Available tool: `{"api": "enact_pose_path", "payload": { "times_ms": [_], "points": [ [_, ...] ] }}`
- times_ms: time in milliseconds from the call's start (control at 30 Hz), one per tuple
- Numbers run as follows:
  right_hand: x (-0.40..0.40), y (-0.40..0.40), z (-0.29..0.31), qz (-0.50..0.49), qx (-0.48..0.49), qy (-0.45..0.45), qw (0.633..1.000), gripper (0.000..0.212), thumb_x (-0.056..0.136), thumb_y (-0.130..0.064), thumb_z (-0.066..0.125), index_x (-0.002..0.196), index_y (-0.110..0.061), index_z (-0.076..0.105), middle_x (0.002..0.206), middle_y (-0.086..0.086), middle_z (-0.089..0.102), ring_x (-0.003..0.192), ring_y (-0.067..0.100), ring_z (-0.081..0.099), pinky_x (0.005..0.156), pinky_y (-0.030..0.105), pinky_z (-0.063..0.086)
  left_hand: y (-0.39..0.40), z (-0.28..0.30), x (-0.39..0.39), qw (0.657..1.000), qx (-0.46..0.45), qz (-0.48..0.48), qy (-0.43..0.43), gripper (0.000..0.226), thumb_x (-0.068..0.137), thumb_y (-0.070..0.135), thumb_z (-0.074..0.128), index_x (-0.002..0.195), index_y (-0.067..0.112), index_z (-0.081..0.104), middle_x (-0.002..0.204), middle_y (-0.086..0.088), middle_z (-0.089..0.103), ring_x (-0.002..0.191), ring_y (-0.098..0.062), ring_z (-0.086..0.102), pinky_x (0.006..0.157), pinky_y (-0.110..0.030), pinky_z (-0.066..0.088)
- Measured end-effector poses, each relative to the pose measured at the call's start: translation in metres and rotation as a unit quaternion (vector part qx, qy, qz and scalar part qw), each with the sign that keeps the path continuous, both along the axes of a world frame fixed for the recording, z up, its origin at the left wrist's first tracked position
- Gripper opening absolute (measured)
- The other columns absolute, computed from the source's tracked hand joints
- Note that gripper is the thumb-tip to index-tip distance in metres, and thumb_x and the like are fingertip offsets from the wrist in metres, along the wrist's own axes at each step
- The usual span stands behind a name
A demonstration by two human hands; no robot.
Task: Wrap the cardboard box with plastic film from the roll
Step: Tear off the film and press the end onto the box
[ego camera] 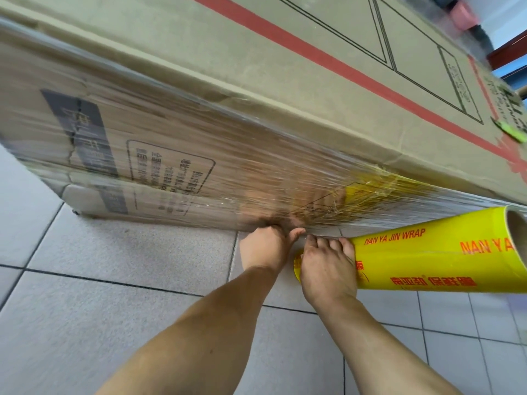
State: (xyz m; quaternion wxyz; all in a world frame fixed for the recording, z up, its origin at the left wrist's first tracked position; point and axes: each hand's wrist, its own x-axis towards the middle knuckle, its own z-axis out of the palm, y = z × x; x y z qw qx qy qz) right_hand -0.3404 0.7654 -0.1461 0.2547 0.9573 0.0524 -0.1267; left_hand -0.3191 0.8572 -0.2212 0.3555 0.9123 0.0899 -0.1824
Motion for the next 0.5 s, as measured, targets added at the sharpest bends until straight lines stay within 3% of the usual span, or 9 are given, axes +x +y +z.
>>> {"api": "enact_pose_path", "payload": {
  "times_ms": [167, 367, 500],
  "points": [
    [-0.002, 0.0, 0.001, 0.003, -0.007, 0.021, 1.0, 0.032, 0.097, -0.014, 0.043, 0.126, -0.018, 0.057, 0.124, 0.004, 0.061, 0.122, 0.026, 0.049, 0.115, 0.041, 0.02, 0.011, -0.001, 0.001, 0.998, 0.031, -0.041, -0.025, 0.07, 0.109, 0.072, 0.039, 0.115, 0.016, 0.08, 0.117, -0.01, 0.082, 0.112, -0.033, 0.077, 0.077, -0.032, 0.042],
    [0.001, -0.001, -0.005, 0.006, 0.017, 0.003, 1.0, 0.037, 0.098, -0.013, 0.039, 0.131, -0.016, 0.054, 0.124, 0.004, 0.063, 0.121, 0.026, 0.051, 0.113, 0.04, 0.02, 0.004, -0.002, -0.005, 0.999, 0.036, -0.026, 0.0, 0.079, 0.102, 0.082, 0.038, 0.112, 0.016, 0.081, 0.115, -0.01, 0.083, 0.113, -0.032, 0.077, 0.087, -0.035, 0.054],
    [0.001, -0.002, -0.009, 0.004, 0.015, 0.017, 1.0, 0.035, 0.098, -0.012, 0.04, 0.128, -0.018, 0.056, 0.124, 0.003, 0.062, 0.122, 0.026, 0.05, 0.113, 0.04, 0.021, 0.009, -0.01, -0.002, 0.997, 0.059, -0.049, -0.031, 0.074, 0.107, 0.076, 0.037, 0.111, 0.017, 0.08, 0.113, -0.008, 0.083, 0.109, -0.033, 0.077, 0.077, -0.033, 0.045]
  ]
}}
